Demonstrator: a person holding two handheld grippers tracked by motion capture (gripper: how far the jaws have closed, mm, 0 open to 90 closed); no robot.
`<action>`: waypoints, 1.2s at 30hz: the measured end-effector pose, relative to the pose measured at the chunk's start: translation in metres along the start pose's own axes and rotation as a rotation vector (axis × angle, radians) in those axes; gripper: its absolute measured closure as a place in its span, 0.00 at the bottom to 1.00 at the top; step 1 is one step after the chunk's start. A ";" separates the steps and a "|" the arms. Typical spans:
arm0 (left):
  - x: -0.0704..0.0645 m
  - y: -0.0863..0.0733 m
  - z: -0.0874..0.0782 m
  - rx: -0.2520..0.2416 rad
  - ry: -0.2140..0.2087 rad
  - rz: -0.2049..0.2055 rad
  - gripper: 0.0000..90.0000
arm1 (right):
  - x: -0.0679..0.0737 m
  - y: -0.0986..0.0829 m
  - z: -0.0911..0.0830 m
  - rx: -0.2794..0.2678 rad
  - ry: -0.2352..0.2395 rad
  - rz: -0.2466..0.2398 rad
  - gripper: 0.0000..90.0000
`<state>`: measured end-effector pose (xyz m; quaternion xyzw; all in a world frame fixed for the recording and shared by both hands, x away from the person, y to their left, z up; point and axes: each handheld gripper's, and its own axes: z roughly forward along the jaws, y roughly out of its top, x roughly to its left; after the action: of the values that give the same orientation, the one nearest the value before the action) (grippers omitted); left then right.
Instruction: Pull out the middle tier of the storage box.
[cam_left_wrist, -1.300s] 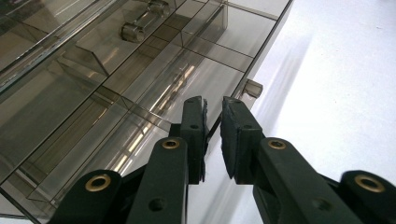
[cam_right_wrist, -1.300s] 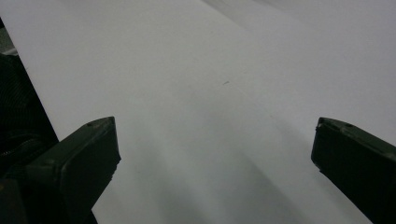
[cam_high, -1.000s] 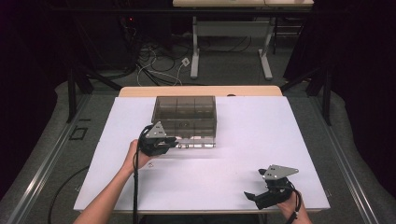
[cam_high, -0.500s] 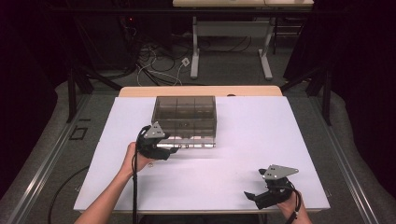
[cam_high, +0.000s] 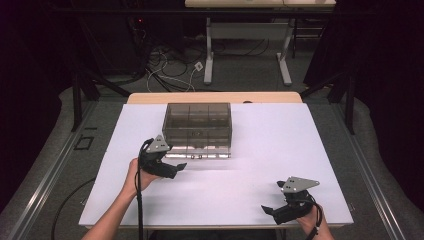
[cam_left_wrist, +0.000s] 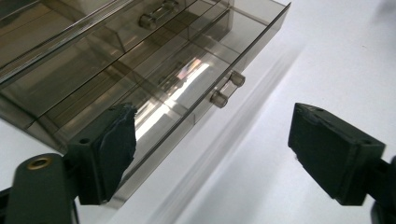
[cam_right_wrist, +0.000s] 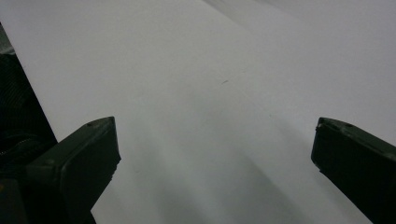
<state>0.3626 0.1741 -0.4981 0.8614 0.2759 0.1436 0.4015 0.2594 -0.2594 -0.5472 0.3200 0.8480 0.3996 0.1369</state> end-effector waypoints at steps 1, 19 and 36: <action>0.000 -0.001 -0.001 -0.001 -0.002 -0.012 0.13 | 0.000 0.000 0.000 0.001 0.001 0.001 0.01; -0.006 -0.019 -0.012 0.029 0.058 -0.037 0.00 | 0.000 0.000 0.001 0.005 0.001 0.003 0.01; -0.007 -0.038 -0.025 0.029 0.103 -0.134 0.00 | 0.001 0.001 0.000 -0.004 -0.009 0.000 0.00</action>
<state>0.3313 0.2051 -0.5121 0.8382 0.3555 0.1564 0.3829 0.2593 -0.2585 -0.5466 0.3217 0.8465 0.4000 0.1414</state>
